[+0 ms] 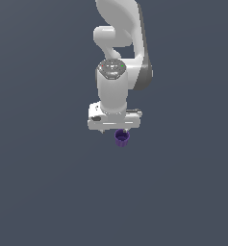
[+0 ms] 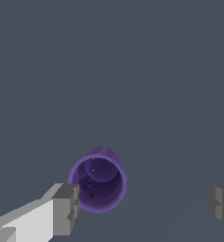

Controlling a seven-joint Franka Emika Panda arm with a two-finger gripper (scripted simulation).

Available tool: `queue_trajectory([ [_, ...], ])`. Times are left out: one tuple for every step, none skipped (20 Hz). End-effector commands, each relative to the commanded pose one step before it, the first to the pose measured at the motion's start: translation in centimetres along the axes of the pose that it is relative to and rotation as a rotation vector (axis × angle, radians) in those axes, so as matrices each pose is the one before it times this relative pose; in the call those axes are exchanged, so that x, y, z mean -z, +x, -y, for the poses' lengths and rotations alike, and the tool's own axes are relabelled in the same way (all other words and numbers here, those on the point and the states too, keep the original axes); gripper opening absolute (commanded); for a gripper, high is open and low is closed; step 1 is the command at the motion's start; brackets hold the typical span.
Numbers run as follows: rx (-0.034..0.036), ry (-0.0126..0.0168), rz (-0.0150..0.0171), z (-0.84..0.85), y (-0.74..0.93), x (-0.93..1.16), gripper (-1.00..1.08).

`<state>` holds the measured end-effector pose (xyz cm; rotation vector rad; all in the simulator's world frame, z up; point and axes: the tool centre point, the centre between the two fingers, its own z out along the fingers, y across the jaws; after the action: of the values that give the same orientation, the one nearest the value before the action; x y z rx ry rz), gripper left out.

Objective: Pick up the object and move it to a goal position.

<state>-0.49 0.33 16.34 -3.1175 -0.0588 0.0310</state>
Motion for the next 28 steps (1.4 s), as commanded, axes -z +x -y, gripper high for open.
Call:
queue_trajectory([
  [0.0,0.0,0.0,-0.001,0.0,0.0,0.28],
  [0.0,0.0,0.0,-0.055,-0.011,0.015,0.28],
  [0.00178,-0.00076,0.00123,-0.04,-0.009,-0.028,0.28],
  [0.0022,-0.00092,0.00156,-0.116,-0.025,-0.018,0.28],
  [0.00291,-0.0012,0.00209,-0.168,-0.036,-0.019,0.28],
  [0.00308,-0.00125,0.00227,-0.175,-0.038,-0.022,0.28],
  [0.00216,-0.00084,0.00165,-0.128,-0.028,-0.014,0.28],
  [0.00126,-0.00046,0.00103,-0.078,-0.016,-0.008,0.28],
  [0.0,0.0,0.0,-0.054,-0.013,0.021,0.28],
  [0.0,0.0,0.0,0.046,0.011,-0.014,0.28],
  [0.0,0.0,0.0,0.024,0.009,-0.033,0.28],
  [0.00156,-0.0014,-0.00061,0.021,-0.02,-0.009,0.28],
  [0.00288,-0.0023,-0.00053,0.032,-0.026,-0.053,0.28],
  [0.00401,-0.00322,-0.00085,0.049,-0.037,-0.077,0.28],
  [0.00524,-0.00418,-0.00117,0.07,-0.047,-0.101,0.28],
  [0.00646,-0.00507,-0.00147,0.089,-0.058,-0.122,0.28],
  [0.00774,-0.00595,-0.00173,0.107,-0.069,-0.142,0.28],
  [0.00907,-0.0068,-0.00202,0.126,-0.08,-0.163,0.28],
  [0.01044,-0.00763,-0.00235,0.15,-0.091,-0.183,0.28],
  [0.01185,-0.00841,-0.00269,0.175,-0.102,-0.202,0.28],
  [0.01334,-0.00914,-0.00304,0.202,-0.113,-0.22,0.28],
  [0.0149,-0.00983,-0.00343,0.232,-0.124,-0.237,0.28],
  [0.01653,-0.01046,-0.00383,0.266,-0.136,-0.252,0.28],
  [0.01821,-0.01099,-0.00427,0.303,-0.146,-0.266,0.28],
  [0.01994,-0.01143,-0.00472,0.343,-0.157,-0.277,0.28],
  [0.02173,-0.01177,-0.00521,0.386,-0.167,-0.287,0.28],
  [0.02358,-0.012,-0.00573,0.434,-0.176,-0.294,0.28],
  [0.02549,-0.0121,-0.00628,0.486,-0.185,-0.299,0.28],
])
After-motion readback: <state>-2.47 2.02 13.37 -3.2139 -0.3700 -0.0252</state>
